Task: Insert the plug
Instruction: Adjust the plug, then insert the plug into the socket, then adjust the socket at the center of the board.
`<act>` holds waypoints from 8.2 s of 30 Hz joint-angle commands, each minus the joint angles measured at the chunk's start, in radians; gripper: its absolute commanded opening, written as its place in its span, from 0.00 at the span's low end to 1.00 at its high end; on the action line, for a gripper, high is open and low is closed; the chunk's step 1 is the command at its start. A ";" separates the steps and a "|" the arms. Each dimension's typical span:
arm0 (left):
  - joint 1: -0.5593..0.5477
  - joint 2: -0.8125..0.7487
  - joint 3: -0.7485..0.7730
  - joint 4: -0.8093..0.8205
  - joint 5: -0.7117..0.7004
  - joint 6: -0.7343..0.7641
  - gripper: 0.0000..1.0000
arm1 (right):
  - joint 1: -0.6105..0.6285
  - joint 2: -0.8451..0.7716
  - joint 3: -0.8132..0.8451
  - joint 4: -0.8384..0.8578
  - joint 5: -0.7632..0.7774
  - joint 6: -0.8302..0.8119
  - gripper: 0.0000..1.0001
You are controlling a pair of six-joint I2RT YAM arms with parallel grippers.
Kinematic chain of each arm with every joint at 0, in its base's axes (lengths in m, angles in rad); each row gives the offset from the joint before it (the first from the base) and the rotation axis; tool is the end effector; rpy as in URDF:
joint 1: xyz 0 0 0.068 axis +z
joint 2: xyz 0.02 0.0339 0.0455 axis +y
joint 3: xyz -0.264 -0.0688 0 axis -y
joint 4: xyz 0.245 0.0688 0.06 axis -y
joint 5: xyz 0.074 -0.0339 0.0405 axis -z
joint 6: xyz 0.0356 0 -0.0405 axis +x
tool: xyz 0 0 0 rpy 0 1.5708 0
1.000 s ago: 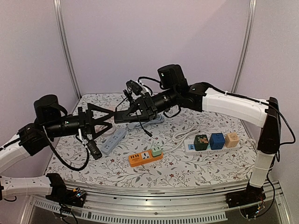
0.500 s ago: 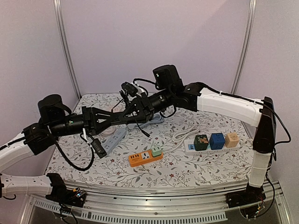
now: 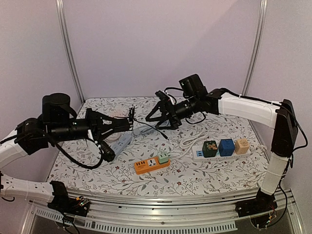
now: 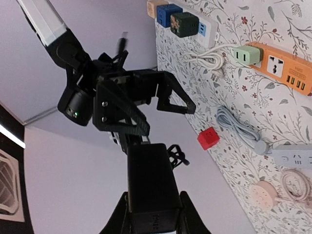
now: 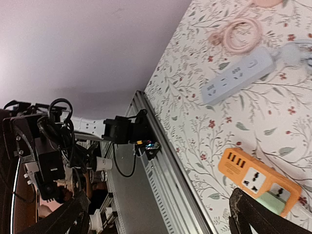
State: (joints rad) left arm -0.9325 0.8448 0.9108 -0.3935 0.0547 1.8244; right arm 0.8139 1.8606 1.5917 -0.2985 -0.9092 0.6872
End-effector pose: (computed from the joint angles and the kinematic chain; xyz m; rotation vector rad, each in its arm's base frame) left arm 0.1110 -0.1529 0.3517 1.9075 0.3328 0.5504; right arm 0.2738 0.3307 0.3077 -0.7920 2.3485 1.7512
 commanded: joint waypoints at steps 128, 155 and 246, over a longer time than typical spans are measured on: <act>-0.090 1.377 0.959 -0.953 0.038 -1.585 0.59 | -0.148 -0.260 -0.183 -0.543 0.660 -0.401 0.99; 0.454 0.806 0.696 -0.882 -0.003 -1.507 1.00 | 0.083 -0.175 -0.174 -0.348 0.572 -1.248 0.99; 0.297 1.101 0.503 -0.647 0.034 -1.407 0.65 | -0.240 0.135 0.191 -0.004 0.854 -0.436 0.99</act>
State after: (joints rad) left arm -0.6350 1.9896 1.3567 -1.0161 0.0540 0.3656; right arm 0.6155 1.9587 1.7302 -0.3683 0.0113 0.0948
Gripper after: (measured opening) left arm 0.570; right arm 0.989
